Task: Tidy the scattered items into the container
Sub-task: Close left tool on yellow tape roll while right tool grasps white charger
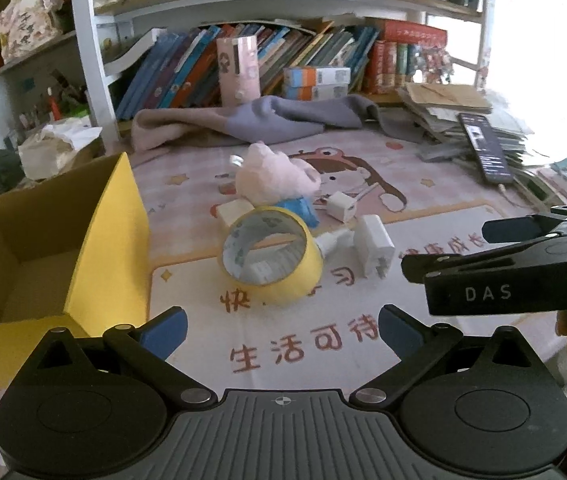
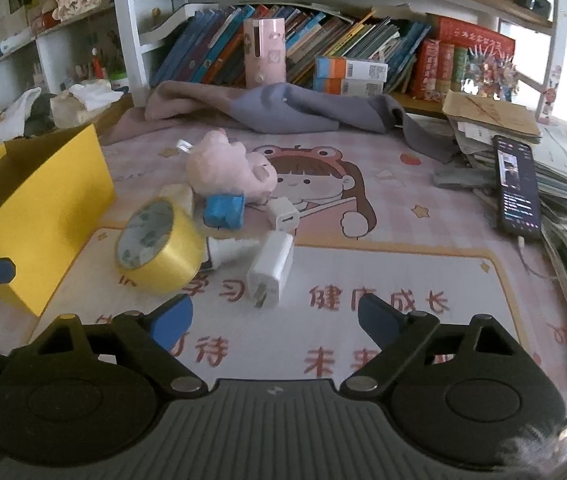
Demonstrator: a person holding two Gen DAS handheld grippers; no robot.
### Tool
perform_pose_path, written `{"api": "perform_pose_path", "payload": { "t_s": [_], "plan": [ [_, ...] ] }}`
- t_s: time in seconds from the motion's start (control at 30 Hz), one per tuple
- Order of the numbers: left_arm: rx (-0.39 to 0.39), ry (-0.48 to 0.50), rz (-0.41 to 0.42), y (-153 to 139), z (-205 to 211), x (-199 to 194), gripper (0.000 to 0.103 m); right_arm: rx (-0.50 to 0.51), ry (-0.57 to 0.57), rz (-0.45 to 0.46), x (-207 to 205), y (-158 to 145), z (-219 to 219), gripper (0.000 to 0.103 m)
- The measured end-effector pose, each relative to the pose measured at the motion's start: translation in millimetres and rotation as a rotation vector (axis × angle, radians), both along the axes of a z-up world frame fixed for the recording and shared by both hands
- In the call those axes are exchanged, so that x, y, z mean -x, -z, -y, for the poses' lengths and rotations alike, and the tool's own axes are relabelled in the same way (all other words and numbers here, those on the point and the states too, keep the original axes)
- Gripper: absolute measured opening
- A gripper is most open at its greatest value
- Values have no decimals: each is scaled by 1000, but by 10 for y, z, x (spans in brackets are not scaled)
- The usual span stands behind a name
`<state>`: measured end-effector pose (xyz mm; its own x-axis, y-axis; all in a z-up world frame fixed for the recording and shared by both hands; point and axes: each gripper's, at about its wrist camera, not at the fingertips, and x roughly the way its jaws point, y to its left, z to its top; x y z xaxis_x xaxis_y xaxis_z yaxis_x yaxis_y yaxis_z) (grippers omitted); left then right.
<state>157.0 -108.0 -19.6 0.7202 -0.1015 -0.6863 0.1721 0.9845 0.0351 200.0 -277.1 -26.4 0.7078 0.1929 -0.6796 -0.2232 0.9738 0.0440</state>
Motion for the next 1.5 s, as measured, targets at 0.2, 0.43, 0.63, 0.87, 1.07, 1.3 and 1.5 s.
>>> {"api": "perform_pose_path", "payload": {
  "t_s": [0.2,0.43,0.63,0.87,1.07,1.3,1.5],
  "plan": [
    [-16,-57,-26,71,83,-244,102,-26,-48,-65,-367,141,63,85],
    [6,-126,-56,188,99,-535,102,-63,-102,-118,-717,278,59,77],
    [23,-168,-62,251,87,-722,102,-96,-127,-187,-1005,407,78,62],
    [111,-210,-89,364,-17,-990,102,-115,-168,-234,-1148,493,110,45],
    [153,-266,-143,493,-60,-1199,102,-107,-168,-251,-1197,531,203,34],
    [135,-275,-199,615,11,-1327,102,-106,-178,-264,-1212,564,254,26],
    [168,-280,-199,631,14,-1303,95,-93,-182,-257,-1198,558,271,25]
  ]
}}
